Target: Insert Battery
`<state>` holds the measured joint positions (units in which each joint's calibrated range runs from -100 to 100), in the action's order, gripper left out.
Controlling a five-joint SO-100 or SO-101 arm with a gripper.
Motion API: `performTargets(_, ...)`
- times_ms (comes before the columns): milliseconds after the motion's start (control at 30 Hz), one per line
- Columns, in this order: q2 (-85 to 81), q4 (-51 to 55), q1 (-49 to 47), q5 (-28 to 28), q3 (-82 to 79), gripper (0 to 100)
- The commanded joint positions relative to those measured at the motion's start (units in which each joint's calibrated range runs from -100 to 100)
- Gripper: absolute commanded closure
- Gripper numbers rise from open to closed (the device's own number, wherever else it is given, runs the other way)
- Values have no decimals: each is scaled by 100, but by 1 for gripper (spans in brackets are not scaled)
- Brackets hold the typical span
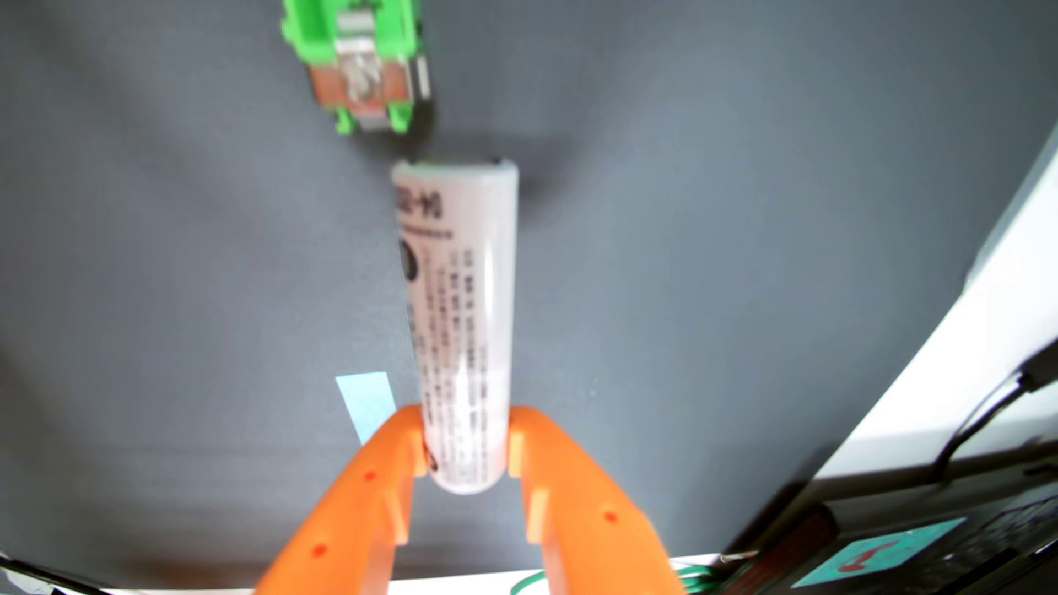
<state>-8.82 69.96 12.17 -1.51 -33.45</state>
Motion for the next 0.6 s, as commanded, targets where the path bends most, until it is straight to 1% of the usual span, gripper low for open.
performTargets(0,-214,-44,-107,37,45,98)
performTargets(267,-214,24,-213,68,126,98)
performTargets(433,-214,49,-485,470,45,98)
performTargets(567,-214,58,-532,511,99,98)
